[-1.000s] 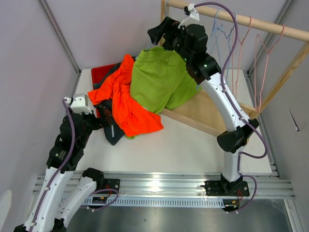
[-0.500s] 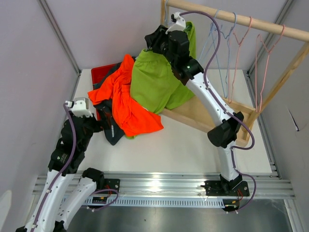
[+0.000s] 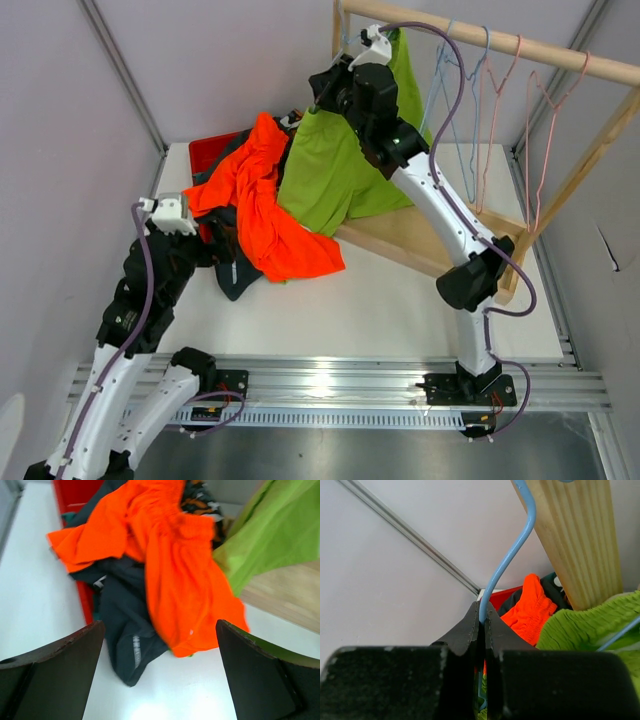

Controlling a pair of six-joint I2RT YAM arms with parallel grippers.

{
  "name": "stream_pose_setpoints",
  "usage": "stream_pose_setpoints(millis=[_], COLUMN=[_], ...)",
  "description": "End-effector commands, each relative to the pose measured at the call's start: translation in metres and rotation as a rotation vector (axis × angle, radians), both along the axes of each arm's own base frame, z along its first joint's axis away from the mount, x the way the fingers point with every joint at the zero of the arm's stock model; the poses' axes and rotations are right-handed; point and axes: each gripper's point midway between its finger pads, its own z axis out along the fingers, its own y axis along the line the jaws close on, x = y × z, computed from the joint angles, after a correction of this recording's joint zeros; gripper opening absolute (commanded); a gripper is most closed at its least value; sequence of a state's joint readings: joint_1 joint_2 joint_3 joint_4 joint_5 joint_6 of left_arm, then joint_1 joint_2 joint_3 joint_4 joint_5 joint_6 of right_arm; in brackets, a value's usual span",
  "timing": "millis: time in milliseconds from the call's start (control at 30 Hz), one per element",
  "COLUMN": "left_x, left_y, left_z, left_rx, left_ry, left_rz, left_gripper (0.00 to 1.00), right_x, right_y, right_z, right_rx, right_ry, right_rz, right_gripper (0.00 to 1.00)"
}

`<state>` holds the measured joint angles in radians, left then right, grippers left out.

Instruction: Remove the shorts from the hanger

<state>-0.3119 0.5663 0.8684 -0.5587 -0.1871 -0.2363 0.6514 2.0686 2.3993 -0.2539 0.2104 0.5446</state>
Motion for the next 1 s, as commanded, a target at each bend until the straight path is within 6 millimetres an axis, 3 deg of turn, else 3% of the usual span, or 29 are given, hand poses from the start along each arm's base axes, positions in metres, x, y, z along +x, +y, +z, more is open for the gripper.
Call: stream_pose_setpoints(millis=[0, 100, 267, 533, 667, 700, 767, 800, 833, 867, 967], left_x=[0.007, 0.014, 0.023, 0.044, 0.051, 0.051, 0.058, 0.060, 0.062, 0.064, 0.057], left_y=[-0.042, -0.071, -0.130, -0.200, -0.226, -0.230, -0.243, -0.245, -0.248, -0.249, -0.247], left_z=[0.053, 0.092, 0.123, 0.136, 0.133, 0.141, 0.132, 0.138, 0.136, 0.137, 0.133], left_rx=[-0.084, -0.110, -0.138, -0.228, -0.251, -0.256, -0.248, -0.247, -0.245, -0.241, -0.221], left_ry=[-0.116, -0.239, -0.350, -0.437, -0.430, -0.443, -0.416, -0.421, -0.411, -0.408, -0.404], left_rz=[-0.181, -0.291, -0.537, -0.746, -0.799, -0.807, -0.812, -0.811, -0.798, -0.782, -0.754], left_gripper=[0.99, 0.99, 0.99, 0.99, 0.99, 0.99, 0.74, 0.55, 0.17, 0.00, 0.00], right_x=[-0.053, -0.070, -0.097, -0.128, -0.145, -0.145, -0.148, -0.150, -0.151, -0.152, -0.152], right_y=[-0.039, -0.051, -0.068, -0.079, -0.089, -0.089, -0.091, -0.092, -0.094, -0.095, -0.096], right_z=[0.112, 0.126, 0.147, 0.160, 0.168, 0.163, 0.163, 0.161, 0.162, 0.162, 0.161], right_rx=[0.096, 0.101, 0.121, 0.142, 0.156, 0.151, 0.154, 0.156, 0.160, 0.158, 0.149], right_ry=[-0.238, -0.259, -0.283, -0.304, -0.318, -0.309, -0.311, -0.306, -0.313, -0.312, -0.309], right_rz=[-0.009, -0.004, 0.009, 0.070, 0.081, 0.083, 0.084, 0.085, 0.083, 0.081, 0.075], right_gripper=[0.00, 0.00, 0.00, 0.00, 0.00, 0.00, 0.00, 0.00, 0.00, 0.00, 0.00])
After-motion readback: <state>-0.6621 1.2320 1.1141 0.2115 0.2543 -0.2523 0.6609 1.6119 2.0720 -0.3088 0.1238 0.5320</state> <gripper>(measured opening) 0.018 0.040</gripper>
